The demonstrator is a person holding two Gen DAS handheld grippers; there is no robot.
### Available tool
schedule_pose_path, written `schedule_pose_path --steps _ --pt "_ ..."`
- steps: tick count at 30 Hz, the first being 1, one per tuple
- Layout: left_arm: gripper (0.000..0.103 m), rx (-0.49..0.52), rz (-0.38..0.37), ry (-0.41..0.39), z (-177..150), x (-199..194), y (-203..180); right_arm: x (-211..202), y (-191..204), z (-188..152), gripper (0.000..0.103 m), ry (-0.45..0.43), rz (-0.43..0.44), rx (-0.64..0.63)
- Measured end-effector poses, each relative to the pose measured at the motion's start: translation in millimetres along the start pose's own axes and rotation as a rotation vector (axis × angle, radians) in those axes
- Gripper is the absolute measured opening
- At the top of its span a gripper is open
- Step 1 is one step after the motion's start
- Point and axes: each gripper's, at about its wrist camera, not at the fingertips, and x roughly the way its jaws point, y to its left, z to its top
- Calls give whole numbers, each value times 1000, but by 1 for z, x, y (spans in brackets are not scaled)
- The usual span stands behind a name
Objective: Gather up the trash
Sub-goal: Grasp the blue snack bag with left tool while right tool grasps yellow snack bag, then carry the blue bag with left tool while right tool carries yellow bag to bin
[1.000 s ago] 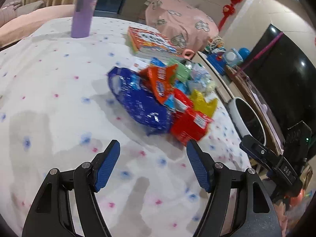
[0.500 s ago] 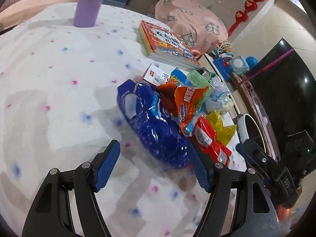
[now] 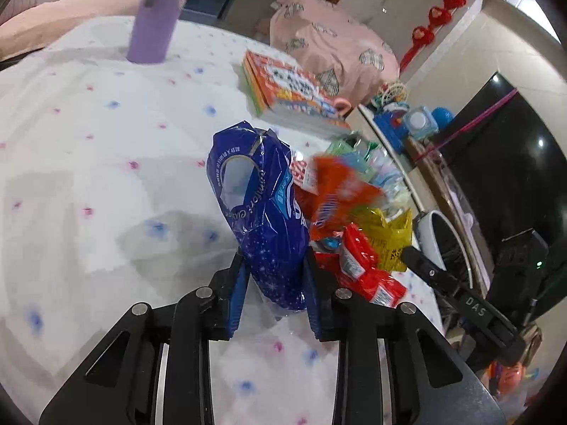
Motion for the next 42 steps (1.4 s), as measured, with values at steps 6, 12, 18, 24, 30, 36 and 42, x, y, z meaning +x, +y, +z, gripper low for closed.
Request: schedule_pose_path --steps 6,12,18,24,30,36,42 --pt "27 12 -13 -55 -2 -37 0 -24 2 -5 2 -34 12 -8" --pt "27 44 -68 -73 -5 -55 -18 -44 1 -11 2 -65 11 -5" --pt "27 92 -140 -83 -5 -62 -49 -68 -8 -14 2 -99 -3 11" --pt "27 151 -187 -50 -8 -49 -85 -95 -28 -17 2 -144 -29 41" --pt "27 227 -231 7 -16 -23 -129 -124 -57 -20 2 -190 -74 82" --pt "27 285 -260 80 -27 8 -169 -152 -90 -21 2 -229 -130 127" --pt "27 359 -263 132 -32 32 -209 -171 -119 -21 2 -256 -178 164"
